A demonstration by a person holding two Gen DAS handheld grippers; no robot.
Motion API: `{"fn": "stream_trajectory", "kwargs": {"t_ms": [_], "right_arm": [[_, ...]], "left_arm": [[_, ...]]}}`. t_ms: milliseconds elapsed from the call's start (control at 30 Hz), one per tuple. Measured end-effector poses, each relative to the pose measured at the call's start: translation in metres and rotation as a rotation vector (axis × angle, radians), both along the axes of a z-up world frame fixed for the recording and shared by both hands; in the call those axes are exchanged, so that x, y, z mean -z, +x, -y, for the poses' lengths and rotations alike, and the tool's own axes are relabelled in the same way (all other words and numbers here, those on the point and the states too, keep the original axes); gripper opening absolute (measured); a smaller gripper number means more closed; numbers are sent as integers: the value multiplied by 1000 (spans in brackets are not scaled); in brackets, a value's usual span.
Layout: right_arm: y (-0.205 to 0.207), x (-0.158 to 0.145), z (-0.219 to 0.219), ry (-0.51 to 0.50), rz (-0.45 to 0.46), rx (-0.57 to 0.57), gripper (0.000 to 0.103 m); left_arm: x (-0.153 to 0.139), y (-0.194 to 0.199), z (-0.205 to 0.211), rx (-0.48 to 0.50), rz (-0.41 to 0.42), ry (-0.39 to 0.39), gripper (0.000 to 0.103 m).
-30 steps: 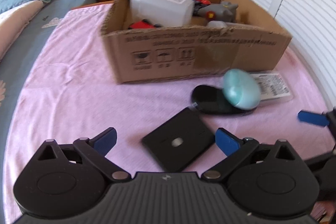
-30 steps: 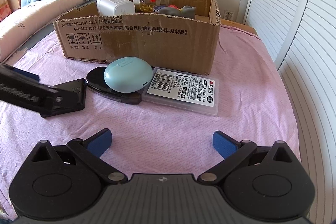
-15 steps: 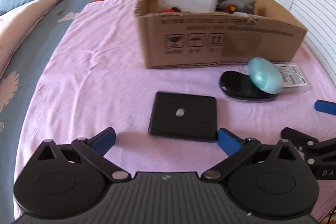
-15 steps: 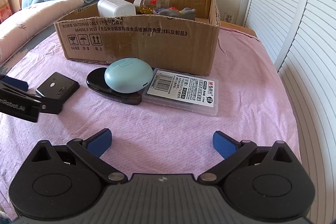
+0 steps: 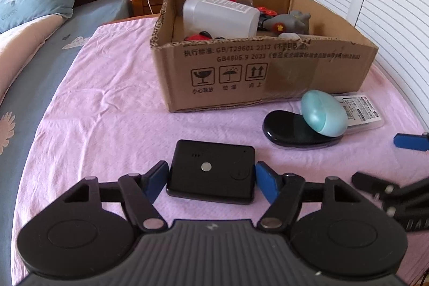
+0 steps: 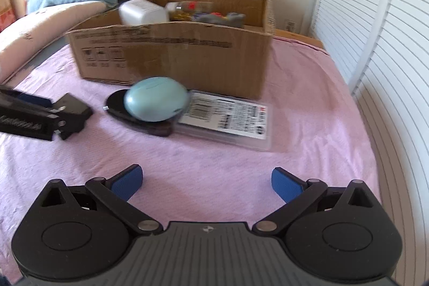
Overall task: Organize rigid objects
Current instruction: 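Close the right gripper on the clear labelled refill case while the left gripper holds the black device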
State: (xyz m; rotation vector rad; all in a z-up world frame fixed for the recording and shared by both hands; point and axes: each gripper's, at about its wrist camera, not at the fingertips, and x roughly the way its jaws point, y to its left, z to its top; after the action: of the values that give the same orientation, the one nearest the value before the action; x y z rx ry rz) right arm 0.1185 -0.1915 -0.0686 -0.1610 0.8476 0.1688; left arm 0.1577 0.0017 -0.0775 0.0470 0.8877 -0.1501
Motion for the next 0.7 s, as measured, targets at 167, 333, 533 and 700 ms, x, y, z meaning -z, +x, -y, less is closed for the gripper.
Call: {"fn": "stream_trajectory", "kwargs": {"t_ms": [167,333,533,700], "right_arm": [[16,-2,15,-1,-17,88,103],[36,-5,14,24,-30,106,103],[46,-1,-4,-19,-27,73,103],[54,0,-17,-20,-20,59,103]], "left_arm": [[1,0,-1,0,4,-2,71],[1,-1,-2,4,6,-7,70],[0,0,-5,6,4,-18,70],[0,0,-5,7,2,-23,70]]}}
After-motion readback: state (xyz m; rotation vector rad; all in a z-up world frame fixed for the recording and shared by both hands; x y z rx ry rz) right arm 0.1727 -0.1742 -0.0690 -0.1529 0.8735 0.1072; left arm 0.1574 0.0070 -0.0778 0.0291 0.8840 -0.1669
